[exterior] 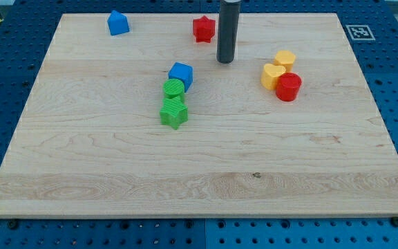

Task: Nudge the red star to the top center

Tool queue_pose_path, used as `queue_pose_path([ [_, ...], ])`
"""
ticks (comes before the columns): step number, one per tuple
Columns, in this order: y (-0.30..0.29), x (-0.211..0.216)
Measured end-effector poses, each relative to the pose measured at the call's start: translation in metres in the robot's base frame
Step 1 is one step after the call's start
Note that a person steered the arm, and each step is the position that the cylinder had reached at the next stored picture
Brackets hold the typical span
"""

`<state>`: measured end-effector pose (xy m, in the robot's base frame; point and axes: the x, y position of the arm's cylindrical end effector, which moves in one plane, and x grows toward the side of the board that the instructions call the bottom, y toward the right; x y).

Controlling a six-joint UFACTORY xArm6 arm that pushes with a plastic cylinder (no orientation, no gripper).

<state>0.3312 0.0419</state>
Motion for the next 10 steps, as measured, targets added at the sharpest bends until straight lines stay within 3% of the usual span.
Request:
queue_pose_path([
  [2, -0.017, -0.007],
  [5, -0.033, -0.071],
  [7, -0.035, -0.08],
  [10, -0.154, -0.08],
])
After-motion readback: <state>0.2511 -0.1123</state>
